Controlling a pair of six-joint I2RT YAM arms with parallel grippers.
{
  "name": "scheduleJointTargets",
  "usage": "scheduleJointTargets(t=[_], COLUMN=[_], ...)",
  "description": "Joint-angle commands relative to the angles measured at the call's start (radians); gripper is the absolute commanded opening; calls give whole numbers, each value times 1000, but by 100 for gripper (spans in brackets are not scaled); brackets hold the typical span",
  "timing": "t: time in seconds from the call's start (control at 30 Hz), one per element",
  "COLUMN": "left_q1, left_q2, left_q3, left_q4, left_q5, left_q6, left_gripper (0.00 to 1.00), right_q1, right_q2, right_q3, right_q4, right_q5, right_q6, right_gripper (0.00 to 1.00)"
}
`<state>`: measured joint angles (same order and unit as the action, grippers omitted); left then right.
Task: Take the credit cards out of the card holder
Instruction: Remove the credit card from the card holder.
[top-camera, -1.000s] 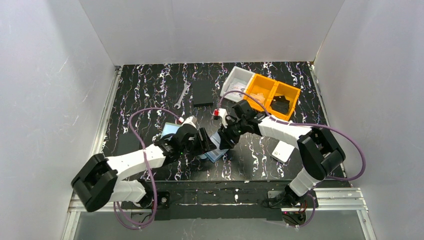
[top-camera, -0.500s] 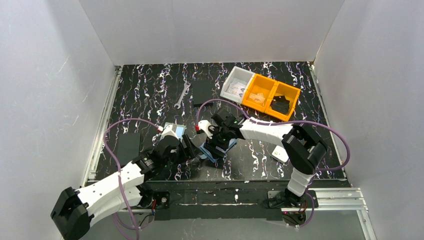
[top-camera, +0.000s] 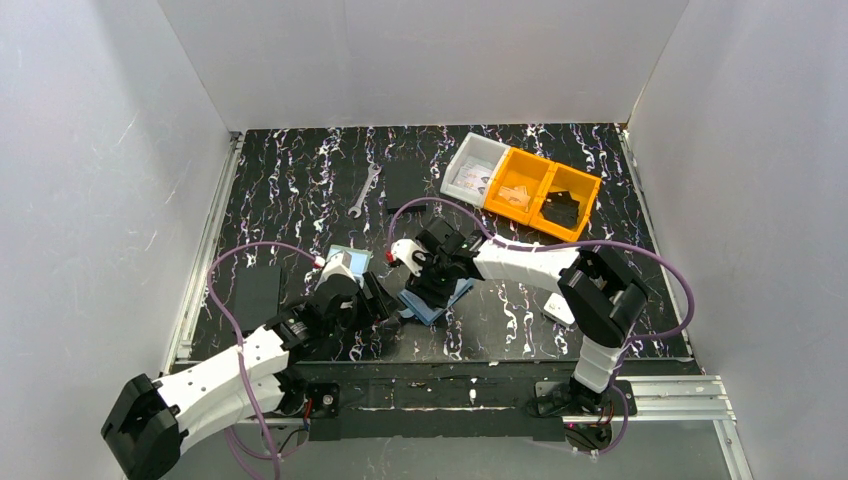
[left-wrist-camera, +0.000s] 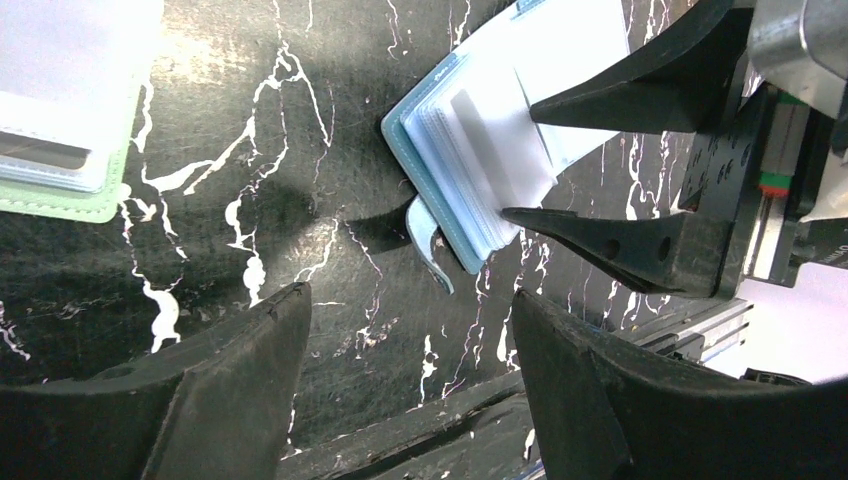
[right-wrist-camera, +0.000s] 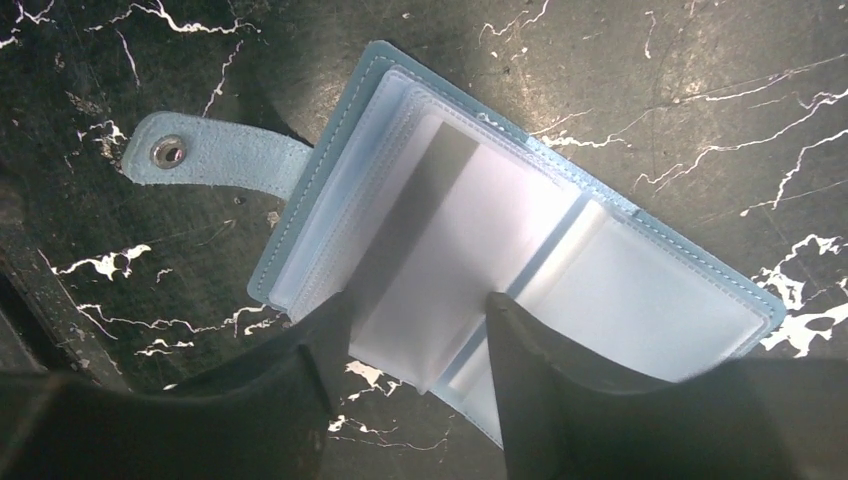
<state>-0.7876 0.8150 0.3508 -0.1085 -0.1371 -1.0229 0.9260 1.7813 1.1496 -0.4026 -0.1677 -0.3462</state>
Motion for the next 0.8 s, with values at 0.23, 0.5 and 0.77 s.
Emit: scheduleJointTargets(t=[0.23, 0.5, 0.77], left_q1=[4, 4, 5], left_q2=[77, 129, 222], left_q3=[-5, -2, 14], left_q4=[196, 273, 347], left_q5=[98, 110, 137], left_q6=[-21, -36, -44], left_gripper=[72, 72, 71], right_q1=[3, -65, -209], right_q2=[-22, -25, -60], right_q3=[-41, -45, -90], right_q4=[3, 7, 80], right_q5=[35, -83, -412], right_q6=[0, 31, 113], right_gripper=[25, 2, 1])
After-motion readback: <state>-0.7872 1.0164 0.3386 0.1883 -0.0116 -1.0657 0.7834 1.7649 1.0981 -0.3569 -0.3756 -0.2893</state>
